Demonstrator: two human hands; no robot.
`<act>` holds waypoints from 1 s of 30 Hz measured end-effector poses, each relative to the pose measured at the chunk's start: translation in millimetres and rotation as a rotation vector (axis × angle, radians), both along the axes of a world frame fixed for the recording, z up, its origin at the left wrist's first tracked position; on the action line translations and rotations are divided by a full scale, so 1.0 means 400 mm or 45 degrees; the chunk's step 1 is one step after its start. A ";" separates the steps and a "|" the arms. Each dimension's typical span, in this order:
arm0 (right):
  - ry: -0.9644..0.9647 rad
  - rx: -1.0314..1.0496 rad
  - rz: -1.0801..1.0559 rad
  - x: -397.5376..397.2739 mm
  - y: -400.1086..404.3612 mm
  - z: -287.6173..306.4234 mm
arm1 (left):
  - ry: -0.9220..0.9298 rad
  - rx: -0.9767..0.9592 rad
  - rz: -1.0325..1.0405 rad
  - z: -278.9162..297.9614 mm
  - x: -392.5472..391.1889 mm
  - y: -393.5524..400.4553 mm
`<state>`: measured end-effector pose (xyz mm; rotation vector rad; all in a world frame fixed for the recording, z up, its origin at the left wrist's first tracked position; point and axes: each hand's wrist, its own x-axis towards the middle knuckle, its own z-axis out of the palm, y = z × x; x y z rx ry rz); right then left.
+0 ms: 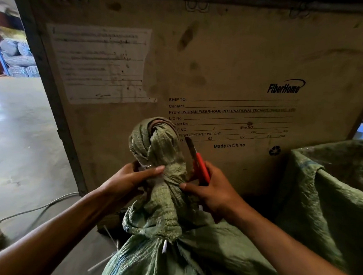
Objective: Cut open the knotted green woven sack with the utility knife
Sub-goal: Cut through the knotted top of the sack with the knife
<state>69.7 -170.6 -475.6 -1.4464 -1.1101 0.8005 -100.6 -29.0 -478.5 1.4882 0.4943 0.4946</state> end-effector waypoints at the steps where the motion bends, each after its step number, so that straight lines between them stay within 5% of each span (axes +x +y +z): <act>1: 0.002 0.013 -0.062 -0.008 0.003 -0.004 | -0.034 -0.072 -0.022 -0.001 0.005 -0.004; 5: 0.035 0.147 -0.296 0.009 0.009 0.021 | -0.190 -0.200 0.107 0.007 0.014 0.000; 10: 0.222 0.166 -0.180 0.005 0.000 0.063 | -0.093 0.155 0.123 0.018 0.022 -0.009; 14: 0.154 0.097 -0.148 0.004 -0.006 0.063 | 0.149 0.536 -0.185 0.070 -0.004 0.004; 18: 0.074 0.085 -0.136 -0.006 -0.005 0.063 | 0.175 0.730 -0.187 0.098 0.012 -0.006; 24: -0.130 -0.016 -0.318 -0.026 -0.028 0.067 | 0.085 0.305 0.234 0.059 0.039 0.003; 30: -0.376 0.000 -0.096 -0.080 -0.067 0.054 | 0.127 0.210 0.461 0.040 0.023 0.017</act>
